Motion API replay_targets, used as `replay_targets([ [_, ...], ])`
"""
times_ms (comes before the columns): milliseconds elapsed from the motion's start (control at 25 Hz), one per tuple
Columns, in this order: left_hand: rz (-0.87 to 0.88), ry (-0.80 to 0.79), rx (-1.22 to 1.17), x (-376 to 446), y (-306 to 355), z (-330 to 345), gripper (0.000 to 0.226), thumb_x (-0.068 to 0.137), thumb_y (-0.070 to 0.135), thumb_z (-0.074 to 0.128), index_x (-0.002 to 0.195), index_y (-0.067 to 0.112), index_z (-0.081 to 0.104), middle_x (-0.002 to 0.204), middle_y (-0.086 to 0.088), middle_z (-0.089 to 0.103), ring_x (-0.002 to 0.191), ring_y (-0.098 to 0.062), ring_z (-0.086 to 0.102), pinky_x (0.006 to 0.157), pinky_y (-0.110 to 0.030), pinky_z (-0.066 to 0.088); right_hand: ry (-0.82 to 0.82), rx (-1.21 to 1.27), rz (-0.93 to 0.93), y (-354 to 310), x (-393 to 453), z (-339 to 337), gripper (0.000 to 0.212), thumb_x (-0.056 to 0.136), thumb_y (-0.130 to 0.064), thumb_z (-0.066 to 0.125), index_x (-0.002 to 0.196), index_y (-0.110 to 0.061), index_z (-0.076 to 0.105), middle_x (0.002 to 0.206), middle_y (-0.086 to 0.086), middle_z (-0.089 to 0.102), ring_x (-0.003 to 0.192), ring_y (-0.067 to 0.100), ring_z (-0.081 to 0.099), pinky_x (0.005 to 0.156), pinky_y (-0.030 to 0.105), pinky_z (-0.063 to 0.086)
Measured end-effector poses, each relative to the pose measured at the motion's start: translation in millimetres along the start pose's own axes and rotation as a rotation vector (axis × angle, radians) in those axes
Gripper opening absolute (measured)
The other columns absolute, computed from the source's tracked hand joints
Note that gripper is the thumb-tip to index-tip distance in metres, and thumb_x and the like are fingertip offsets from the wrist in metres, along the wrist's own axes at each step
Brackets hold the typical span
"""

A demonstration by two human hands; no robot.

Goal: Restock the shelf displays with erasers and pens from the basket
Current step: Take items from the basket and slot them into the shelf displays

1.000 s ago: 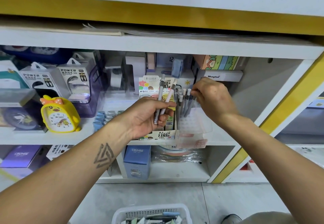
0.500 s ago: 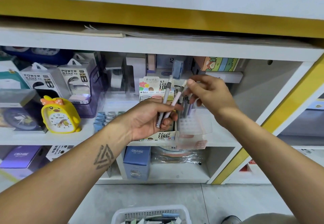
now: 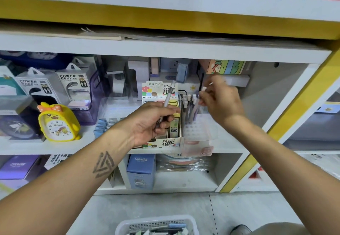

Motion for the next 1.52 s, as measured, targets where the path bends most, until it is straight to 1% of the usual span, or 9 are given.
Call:
replay_targets([
  [160,-0.065,-0.045,-0.048,-2.2,3.8,0.3,0.022,0.094,0.027,0.043,0.093,0.010,0.057,0.068,-0.003,0.047,0.051,-0.012,0.036,0.044,-0.023,0.027,-0.079,-0.077,-0.117,3.2,-5.0,16.2,0.010,0.101,-0.018,0.053,0.100,-0.020,0.043,0.078,0.008,0.068,0.073,0.023,0.069,0.069,0.048,0.057],
  [440,-0.029,-0.060,-0.061,-2.2,1.4,-4.3,0.025,0.096,0.016,0.041,0.099,0.004,0.063,0.069,-0.006,0.051,0.054,-0.014,0.042,0.046,-0.024,0.033,-0.157,-0.044,-0.133,2.3,-5.4,21.6,0.024,0.098,-0.011,0.056,0.090,-0.027,0.040,0.075,-0.001,0.067,0.071,0.016,0.067,0.066,0.047,0.057],
  [680,0.069,-0.065,-0.037,-1.8,-0.7,-4.7,0.021,0.096,0.007,0.053,0.103,-0.003,0.069,0.072,-0.009,0.059,0.062,-0.018,0.053,0.055,-0.027,0.044,-0.083,-0.176,-0.191,0.8,-2.4,20.3,0.014,0.097,-0.012,0.061,0.093,-0.006,0.073,0.086,0.010,0.070,0.079,0.027,0.065,0.071,0.039,0.052],
  [840,0.110,-0.098,0.013,-4.4,-2.0,-2.4,0.023,0.092,0.006,0.061,0.108,-0.006,0.069,0.077,-0.013,0.063,0.067,-0.022,0.059,0.060,-0.029,0.051,-0.098,-0.160,-0.152,-10.7,-2.0,15.0,0.017,0.097,-0.017,0.062,0.096,-0.011,0.078,0.095,0.002,0.069,0.078,0.014,0.058,0.074,0.030,0.047],
  [1040,0.147,-0.052,0.045,-1.3,-3.4,1.0,0.023,0.089,0.006,0.065,0.109,-0.006,0.069,0.078,-0.014,0.067,0.072,-0.025,0.063,0.069,-0.033,0.054,-0.087,0.631,0.208,-25.6,-1.9,4.9,0.018,0.098,-0.013,0.061,0.114,-0.005,0.067,0.083,0.011,0.072,0.063,0.017,0.063,0.059,0.027,0.054],
  [1120,0.179,-0.067,0.110,-1.7,-4.9,7.8,0.016,0.090,0.003,0.065,0.104,-0.001,0.072,0.078,-0.012,0.070,0.072,-0.021,0.066,0.072,-0.031,0.056,-0.125,0.717,0.214,-29.3,-3.4,1.6,0.015,0.095,-0.005,0.063,0.109,0.001,0.066,0.081,0.018,0.072,0.059,0.020,0.063,0.058,0.027,0.056],
  [1320,0.430,0.168,0.632,-3.1,-6.6,13.3,0.025,0.076,0.015,0.083,0.097,0.014,0.071,0.093,-0.008,0.070,0.078,-0.013,0.061,0.073,-0.018,0.051,0.130,0.445,0.030,-20.3,2.4,-15.9,0.018,0.094,-0.004,0.066,0.099,-0.020,0.060,0.075,0.011,0.069,0.055,0.015,0.066,0.056,0.034,0.058],
  [1400,0.451,0.141,0.769,-5.1,-9.4,12.5,0.030,0.071,0.023,0.087,0.095,0.018,0.069,0.091,-0.003,0.067,0.077,-0.015,0.063,0.069,-0.021,0.052,0.073,0.197,-0.012,-11.8,-1.0,-11.0,0.028,0.093,-0.013,0.068,0.091,-0.035,0.051,0.074,0.000,0.069,0.062,0.011,0.069,0.062,0.038,0.060],
  [1520,0.449,0.066,0.964,-7.4,-17.2,18.7,0.040,0.064,0.033,0.090,0.095,0.025,0.066,0.092,0.011,0.060,0.078,-0.010,0.063,0.069,-0.023,0.052,-0.063,0.060,-0.061,-1.8,-12.0,8.5,0.023,0.094,-0.018,0.067,0.091,-0.033,0.049,0.070,-0.008,0.067,0.064,0.003,0.067,0.063,0.043,0.060],
])
Point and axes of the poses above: each hand's wrist, its own x-axis towards the middle knuckle, its own z-axis out of the palm, y = z × x, the point moved 1 cm from there along x, towards the middle knuckle
